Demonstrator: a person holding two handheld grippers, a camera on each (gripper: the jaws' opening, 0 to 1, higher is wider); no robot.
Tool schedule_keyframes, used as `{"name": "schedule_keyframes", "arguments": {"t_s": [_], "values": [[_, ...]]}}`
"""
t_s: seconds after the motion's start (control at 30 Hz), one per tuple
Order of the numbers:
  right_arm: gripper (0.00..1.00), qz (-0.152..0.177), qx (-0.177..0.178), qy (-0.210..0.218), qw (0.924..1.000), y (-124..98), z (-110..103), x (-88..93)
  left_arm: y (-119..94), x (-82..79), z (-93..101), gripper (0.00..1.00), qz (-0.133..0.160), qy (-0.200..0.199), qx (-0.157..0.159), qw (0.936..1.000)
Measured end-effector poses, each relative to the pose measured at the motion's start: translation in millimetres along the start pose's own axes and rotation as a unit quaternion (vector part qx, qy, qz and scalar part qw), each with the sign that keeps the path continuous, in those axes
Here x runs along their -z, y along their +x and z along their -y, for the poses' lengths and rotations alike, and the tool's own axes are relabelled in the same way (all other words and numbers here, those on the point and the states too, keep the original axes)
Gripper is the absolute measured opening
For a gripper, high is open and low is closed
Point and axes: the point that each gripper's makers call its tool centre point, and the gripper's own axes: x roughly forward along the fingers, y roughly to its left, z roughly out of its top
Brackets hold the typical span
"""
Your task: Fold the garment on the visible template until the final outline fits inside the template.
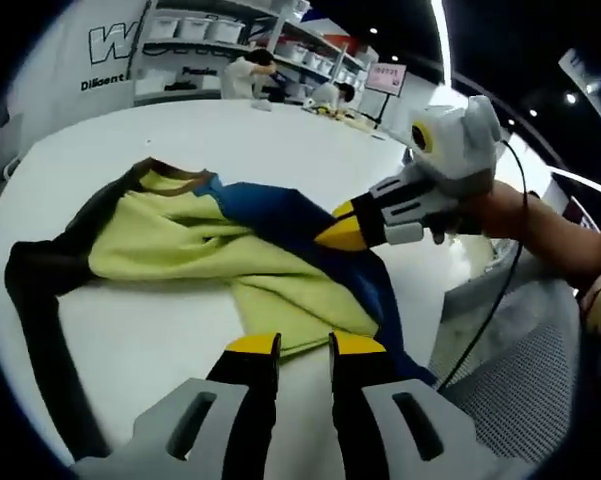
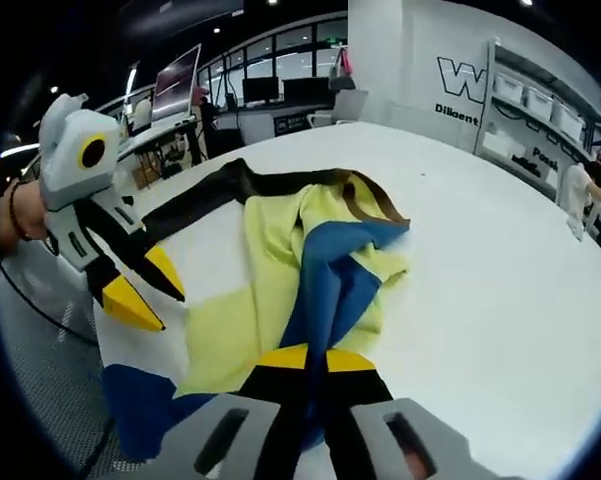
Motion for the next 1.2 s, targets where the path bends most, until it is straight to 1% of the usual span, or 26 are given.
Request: {"name": "schedule_keyframes", "arguments": {"t_s": [0.13,0.17,0.2,0.3,0.37,0.4,0.47,0.5,0.57,0.7,0.73,0.77,0.8,0.83,0.87,0.93,0.97,1.0,1.03,1.07,1.1,1.13,1.2], "values": [[0.00,0.005,-0.001,0.006,1.0000,-2,1,-3.0,5,-0.9,5.3,0.15,-0.001,-0.008,0.007,0.9999],[0.00,0.007,-0.001,0.011,0.9999,-3,1,-3.9,7,-0.9,6.8,0.17,-0.004,-0.020,0.007,0.9998],[0.00,0.010,-0.001,0.020,0.9998,-4,2,-5.5,10,-0.8,10.3,0.18,-0.006,-0.026,0.013,0.9995],[0.00,0.017,0.000,0.030,0.9994,-7,4,-8.1,15,-2.0,16.6,0.17,-0.006,-0.038,0.023,0.9990],[0.00,0.018,0.001,0.030,0.9994,-8,5,-8.3,19,-1.7,20.1,0.18,-0.009,-0.045,0.027,0.9986],[0.00,0.019,0.002,0.029,0.9994,-8,5,-8.4,21,0.2,22.1,0.18,-0.016,-0.054,0.030,0.9980],[0.00,0.020,0.002,0.029,0.9994,-9,6,-8.9,24,0.4,24.2,0.19,-0.016,-0.062,0.032,0.9974],[0.00,0.022,0.003,0.031,0.9993,-9,7,-9.6,26,2.2,24.7,0.19,-0.022,-0.063,0.029,0.9973],[0.00,0.025,0.003,0.034,0.9991,-10,8,-10.8,28,2.3,25.8,0.19,-0.021,-0.067,0.030,0.9971],[0.00,0.026,0.002,0.036,0.9990,-11,8,-11.3,30,1.8,31.0,0.18,-0.019,-0.093,0.043,0.9945],[0.00,0.026,0.002,0.036,0.9990,-10,7,-11.6,31,1.7,32.6,0.18,-0.018,-0.107,0.049,0.9930],[0.00,0.026,0.001,0.034,0.9991,-10,7,-12.4,35,3.2,30.9,0.17,-0.017,-0.145,0.049,0.9881],[0.00,0.026,0.001,0.034,0.9991,-10,7,-12.3,37,3.2,28.5,0.16,-0.014,-0.163,0.044,0.9855],[0.00,0.026,0.001,0.034,0.9991,-10,7,-12.3,37,2.1,30.6,0.15,-0.012,-0.176,0.050,0.9831],[0.00,0.026,0.002,0.035,0.9990,-10,8,-12.3,38,0.5,31.8,0.14,-0.010,-0.181,0.058,0.9817],[0.00,0.027,0.003,0.037,0.9990,-11,9,-12.7,41,4.0,29.1,0.12,-0.017,-0.171,0.048,0.9839],[0.00,0.027,0.003,0.037,0.9989,-10,10,-12.8,43,4.6,28.1,0.10,-0.017,-0.173,0.047,0.9836],[0.00,0.027,0.003,0.038,0.9989,-10,10,-12.8,45,4.8,26.4,0.07,-0.016,-0.204,0.042,0.9780],[0.00,0.028,0.002,0.041,0.9988,-10,10,-12.7,46,5.2,25.9,0.03,-0.019,-0.217,0.042,0.9751],[0.00,0.028,0.001,0.046,0.9985,-10,10,-12.5,46,4.1,23.9,0.00,-0.015,-0.218,0.040,0.9750],[0.00,0.028,0.002,0.046,0.9985,-10,10,-12.3,47,1.3,22.5,0.00,-0.006,-0.211,0.038,0.9767],[0.00,0.027,0.003,0.044,0.9987,-10,10,-11.9,46,1.7,23.5,0.00,-0.009,-0.212,0.038,0.9766],[0.00,0.026,0.004,0.043,0.9987,-10,11,-11.2,44,-0.6,24.4,0.00,-0.005,-0.213,0.037,0.9764]]}}
